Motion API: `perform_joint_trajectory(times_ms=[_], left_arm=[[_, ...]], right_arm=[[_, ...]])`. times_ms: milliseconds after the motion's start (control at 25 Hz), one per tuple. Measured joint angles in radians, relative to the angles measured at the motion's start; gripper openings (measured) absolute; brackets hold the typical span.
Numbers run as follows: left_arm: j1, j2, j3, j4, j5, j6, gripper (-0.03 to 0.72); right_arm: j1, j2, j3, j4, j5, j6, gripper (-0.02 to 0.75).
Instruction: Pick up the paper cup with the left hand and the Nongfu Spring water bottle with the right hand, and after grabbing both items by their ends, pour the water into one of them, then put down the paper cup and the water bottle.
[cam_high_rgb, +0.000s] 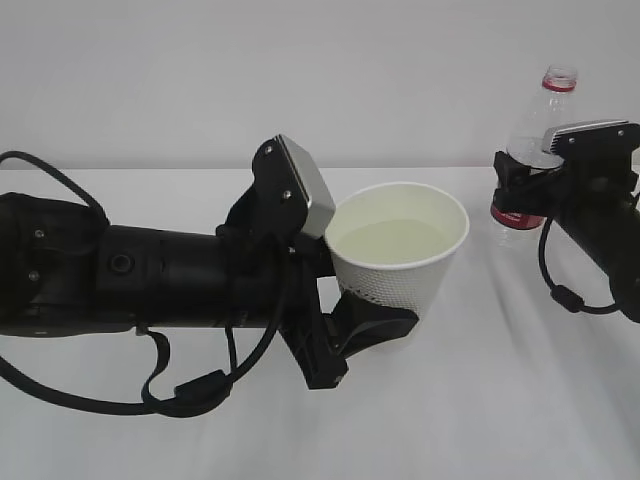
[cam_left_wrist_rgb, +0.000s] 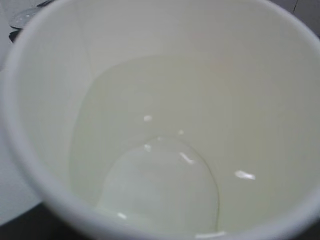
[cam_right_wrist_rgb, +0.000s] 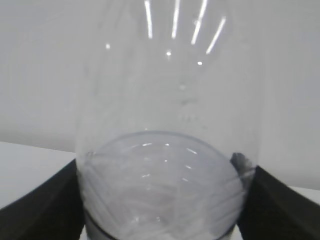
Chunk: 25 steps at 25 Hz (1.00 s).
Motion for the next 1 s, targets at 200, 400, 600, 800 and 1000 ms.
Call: perform_joint_trajectory(times_ms=[200, 400, 600, 800, 1000], left_arm=[[0.0, 0.0, 0.0, 0.0, 0.0, 0.0, 0.501], [0.0, 0.0, 0.0, 0.0, 0.0, 0.0, 0.501], [0.0, 0.0, 0.0, 0.0, 0.0, 0.0, 0.501], [0.0, 0.0, 0.0, 0.0, -0.002, 0.0, 0.501], [0.0, 0.0, 0.0, 0.0, -0.021, 0.0, 0.501]], right_arm=[[-0.001, -0.048, 0.061, -0.002, -0.026, 0.0, 0.621], [-0.001, -0.113, 0.123, -0.002, -0.038, 0.0, 0.621], [-0.002, -0.186, 0.199, -0.004, -0.047, 0.0, 0.621], [-0.002, -0.272, 0.302, -0.004, -0.047, 0.0, 0.62], [-0.002, -0.367, 0.407, -0.006, -0.049, 0.0, 0.611]])
